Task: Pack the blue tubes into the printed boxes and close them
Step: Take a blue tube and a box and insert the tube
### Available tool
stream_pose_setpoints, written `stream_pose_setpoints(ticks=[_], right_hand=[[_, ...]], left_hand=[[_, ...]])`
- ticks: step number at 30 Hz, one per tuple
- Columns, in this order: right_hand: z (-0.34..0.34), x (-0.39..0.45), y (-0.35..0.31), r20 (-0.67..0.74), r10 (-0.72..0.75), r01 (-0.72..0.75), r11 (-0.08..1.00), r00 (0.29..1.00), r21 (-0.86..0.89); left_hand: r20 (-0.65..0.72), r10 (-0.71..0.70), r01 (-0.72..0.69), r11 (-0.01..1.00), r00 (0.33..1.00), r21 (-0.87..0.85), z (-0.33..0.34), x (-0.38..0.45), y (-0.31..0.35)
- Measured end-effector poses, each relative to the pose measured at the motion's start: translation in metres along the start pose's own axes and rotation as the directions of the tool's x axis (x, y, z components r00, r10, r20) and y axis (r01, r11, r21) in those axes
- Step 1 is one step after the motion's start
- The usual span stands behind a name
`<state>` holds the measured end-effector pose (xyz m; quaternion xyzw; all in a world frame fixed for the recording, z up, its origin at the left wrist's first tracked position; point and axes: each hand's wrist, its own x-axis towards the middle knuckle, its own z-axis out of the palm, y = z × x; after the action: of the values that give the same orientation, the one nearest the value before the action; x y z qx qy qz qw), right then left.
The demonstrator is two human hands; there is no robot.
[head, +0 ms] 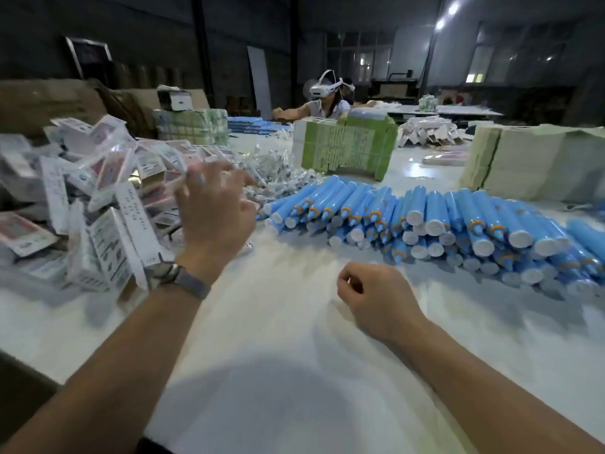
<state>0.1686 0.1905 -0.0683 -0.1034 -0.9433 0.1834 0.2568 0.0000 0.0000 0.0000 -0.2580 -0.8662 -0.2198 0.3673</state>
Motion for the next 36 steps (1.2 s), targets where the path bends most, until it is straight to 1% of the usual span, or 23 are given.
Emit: stream_pose_setpoints(ticks=[1, 2, 3, 4, 5, 6, 7, 8, 10, 12, 15, 18, 19, 20, 21, 22, 23, 24, 25, 28, 32, 34, 36], right_hand=[[-0.001, 0.0, 0.0, -0.002, 0.003, -0.003, 1.0, 1.0, 0.03], [-0.001, 0.0, -0.004, -0.001, 0.011, -0.011, 0.999, 1.0, 0.03], [0.0, -0.001, -0.004, 0.006, 0.0, 0.0, 1.0, 1.0, 0.021], [0.0, -0.003, -0.008, 0.031, 0.005, -0.005, 1.0, 1.0, 0.014], [0.001, -0.004, -0.007, 0.037, -0.002, 0.002, 1.0, 0.999, 0.022], [0.001, -0.004, -0.006, 0.038, 0.0, -0.001, 1.0, 0.999, 0.029], [0.001, -0.004, -0.004, 0.035, 0.004, -0.006, 0.999, 0.999, 0.035], [0.0, -0.004, -0.003, 0.04, 0.015, -0.016, 0.999, 0.999, 0.037], [0.0, -0.003, -0.003, 0.04, 0.017, -0.018, 0.999, 0.999, 0.045], [0.0, -0.004, -0.004, 0.034, 0.015, -0.017, 0.997, 0.999, 0.07], [-0.001, -0.003, -0.003, 0.01, 0.023, -0.024, 0.996, 1.0, 0.082], [0.002, -0.001, -0.001, -0.034, 0.029, -0.025, 0.992, 0.999, 0.122], [0.003, 0.0, 0.0, -0.066, 0.042, -0.031, 0.986, 0.997, 0.166], [0.003, 0.0, 0.001, -0.106, 0.059, -0.035, 0.976, 0.993, 0.215], [0.003, 0.001, 0.001, -0.146, 0.069, -0.029, 0.966, 0.987, 0.257], [0.001, 0.002, 0.001, -0.184, 0.057, -0.004, 0.96, 0.981, 0.278], [-0.002, 0.003, 0.001, -0.211, 0.019, 0.042, 0.96, 0.977, 0.277], [-0.005, 0.004, 0.001, -0.225, -0.041, 0.099, 0.962, 0.973, 0.254], [-0.008, 0.006, 0.001, -0.229, -0.101, 0.151, 0.965, 0.968, 0.215], [-0.018, 0.009, 0.003, -0.137, -0.178, 0.195, 0.973, 0.974, 0.126], [-0.016, 0.006, 0.006, 0.071, -0.263, 0.242, 0.946, 0.962, 0.216], [-0.011, 0.005, 0.006, 0.077, -0.335, 0.313, 0.926, 0.939, 0.21], [-0.007, 0.004, 0.004, 0.007, -0.376, 0.365, 0.903, 0.927, 0.227]], left_hand=[[-0.07, -0.077, 0.085, 0.99, 0.995, 0.109, -0.006, 0.004, -0.016], [-0.06, -0.199, 0.207, 0.962, 0.978, 0.176, -0.012, 0.005, -0.033], [0.021, -0.332, 0.318, 0.919, 0.943, 0.233, -0.016, 0.004, -0.051], [0.136, -0.453, 0.405, 0.871, 0.881, 0.278, -0.018, 0.003, -0.069], [0.277, -0.532, 0.444, 0.836, 0.8, 0.322, -0.018, -0.001, -0.075], [0.354, -0.548, 0.412, 0.823, 0.758, 0.391, -0.01, -0.006, -0.075], [0.392, -0.542, 0.369, 0.821, 0.743, 0.436, -0.005, -0.009, -0.072], [0.405, -0.523, 0.33, 0.827, 0.75, 0.455, -0.001, -0.009, -0.071], [0.39, -0.459, 0.299, 0.864, 0.798, 0.404, -0.002, -0.003, -0.067], [0.345, -0.375, 0.283, 0.915, 0.86, 0.288, -0.003, 0.001, -0.064], [0.266, -0.32, 0.294, 0.947, 0.909, 0.132, -0.004, 0.002, -0.053], [0.157, -0.222, 0.246, 0.956, 0.962, -0.16, -0.005, 0.001, -0.029], [0.129, -0.214, 0.243, 0.922, 0.968, -0.301, -0.005, 0.001, -0.016], [0.141, -0.233, 0.272, 0.846, 0.962, -0.459, -0.005, 0.001, -0.001], [0.216, -0.265, 0.342, 0.716, 0.94, -0.608, -0.006, 0.001, 0.016], [0.341, -0.27, 0.435, 0.546, 0.901, -0.716, -0.006, 0.001, 0.032], [0.471, -0.233, 0.525, 0.396, 0.851, -0.753, -0.003, 0.0, 0.047], [0.564, -0.18, 0.591, 0.305, 0.806, -0.747, 0.0, 0.0, 0.061], [0.619, -0.13, 0.629, 0.258, 0.775, -0.733, 0.002, -0.001, 0.072], [0.669, -0.037, 0.663, 0.186, 0.742, -0.725, 0.006, -0.003, 0.093], [0.686, 0.052, 0.667, 0.191, 0.725, -0.72, 0.012, -0.02, 0.093], [0.684, 0.058, 0.661, 0.212, 0.727, -0.72, 0.014, -0.03, 0.093], [0.641, 0.095, 0.612, 0.221, 0.761, -0.759, 0.016, -0.036, 0.091]])
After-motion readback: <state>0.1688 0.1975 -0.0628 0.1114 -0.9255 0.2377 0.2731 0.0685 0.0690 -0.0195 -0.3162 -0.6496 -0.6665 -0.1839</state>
